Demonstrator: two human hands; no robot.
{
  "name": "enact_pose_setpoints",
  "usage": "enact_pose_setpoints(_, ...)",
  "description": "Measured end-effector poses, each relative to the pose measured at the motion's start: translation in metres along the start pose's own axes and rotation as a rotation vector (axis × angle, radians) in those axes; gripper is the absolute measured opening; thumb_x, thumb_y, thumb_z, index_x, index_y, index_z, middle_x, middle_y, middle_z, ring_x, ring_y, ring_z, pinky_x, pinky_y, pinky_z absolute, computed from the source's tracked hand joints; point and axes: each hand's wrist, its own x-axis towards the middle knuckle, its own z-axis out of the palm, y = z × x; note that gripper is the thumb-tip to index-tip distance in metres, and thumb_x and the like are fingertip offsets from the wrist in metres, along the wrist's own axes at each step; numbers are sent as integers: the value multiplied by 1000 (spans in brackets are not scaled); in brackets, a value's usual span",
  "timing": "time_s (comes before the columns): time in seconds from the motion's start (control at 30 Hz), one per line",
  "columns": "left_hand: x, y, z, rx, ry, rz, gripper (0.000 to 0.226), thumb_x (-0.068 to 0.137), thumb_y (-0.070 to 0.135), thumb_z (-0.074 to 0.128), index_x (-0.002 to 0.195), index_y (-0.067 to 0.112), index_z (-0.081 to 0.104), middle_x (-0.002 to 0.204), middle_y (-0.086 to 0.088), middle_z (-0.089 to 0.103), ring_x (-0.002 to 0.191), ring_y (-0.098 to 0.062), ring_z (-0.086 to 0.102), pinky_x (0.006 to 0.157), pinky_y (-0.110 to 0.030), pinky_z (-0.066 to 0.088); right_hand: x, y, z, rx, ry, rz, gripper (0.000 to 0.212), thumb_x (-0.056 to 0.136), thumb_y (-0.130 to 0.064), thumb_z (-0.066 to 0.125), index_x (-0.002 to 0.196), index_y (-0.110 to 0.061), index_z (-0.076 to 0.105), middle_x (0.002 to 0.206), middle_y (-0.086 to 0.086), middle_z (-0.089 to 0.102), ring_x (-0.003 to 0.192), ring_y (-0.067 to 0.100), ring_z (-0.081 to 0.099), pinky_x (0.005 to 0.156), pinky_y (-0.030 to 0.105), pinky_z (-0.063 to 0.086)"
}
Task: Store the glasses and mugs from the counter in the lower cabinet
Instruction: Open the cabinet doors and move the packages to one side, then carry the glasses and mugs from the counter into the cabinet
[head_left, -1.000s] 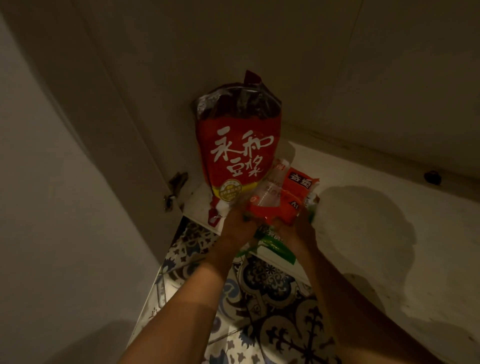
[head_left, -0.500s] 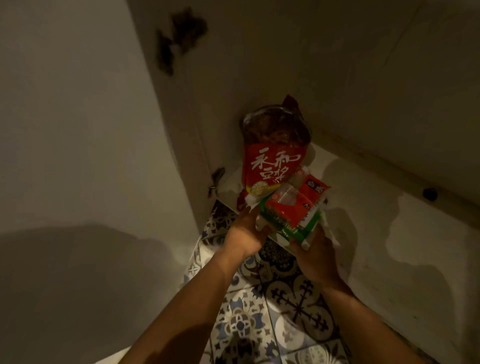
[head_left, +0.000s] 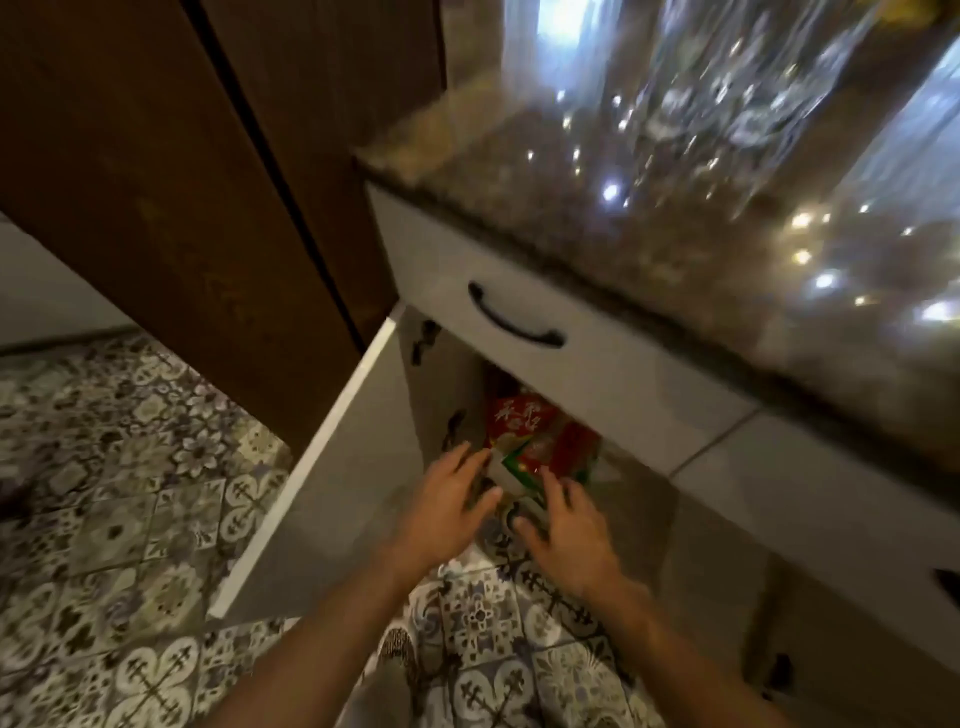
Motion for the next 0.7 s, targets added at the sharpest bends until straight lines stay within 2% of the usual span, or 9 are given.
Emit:
enact_pose_setpoints(0.17,-56,91,-83,-104,203,6,51,99,48,55,144,24,52,144,9,51,133,-7,46,104,-16,31,-78,-31,-102,157,-1,-226,71,101,-58,41,161,-26,18,163,1,25,148,20,30,115,30,31)
enact_pose_setpoints(0.23,-73,127,-109,-170,295,-16,46,97,47,57,138,24,58,133,14,54,124,-3,50,101,-19,37,-108,-42,-147,210,39,-297,69,101,-59,39,160,-28,22,160,-5,30,140,13,40,107,21,34)
enact_pose_setpoints(0.3,-82,160,-131,-250,401,-20,42,95,48,61,130,25,64,125,11,61,118,-8,59,96,-25,48,-128,-46,-187,242,115,-355,69,100,-60,41,158,-26,27,156,-7,37,136,9,45,106,18,35)
enact_pose_setpoints(0.37,-87,193,-148,-308,477,-13,35,95,42,64,125,24,68,116,5,67,107,-9,65,86,-18,51,-139,-48,-220,283,190,-386,68,99,-59,45,156,-25,32,152,-6,42,136,9,44,108,19,36)
enact_pose_setpoints(0.47,-89,245,-171,-358,487,32,34,96,38,63,127,24,67,114,8,69,98,6,63,74,-4,46,-147,-44,-269,338,275,-410,67,99,-57,50,156,-25,35,150,-5,46,133,9,48,109,26,43)
enact_pose_setpoints(0.6,-76,297,-194,-393,476,127,35,96,40,63,129,28,65,115,14,68,97,16,60,73,-2,47,-144,-36,-322,428,389,-408,67,97,-55,55,154,-25,38,148,-2,50,132,11,50,108,37,48)
enact_pose_setpoints(0.7,-56,320,-206,-440,468,163,33,96,41,63,127,33,65,114,16,69,97,11,63,73,-5,49,-136,-27,-351,464,468,-388,65,96,-54,56,153,-27,39,148,-5,50,129,7,50,106,36,50)
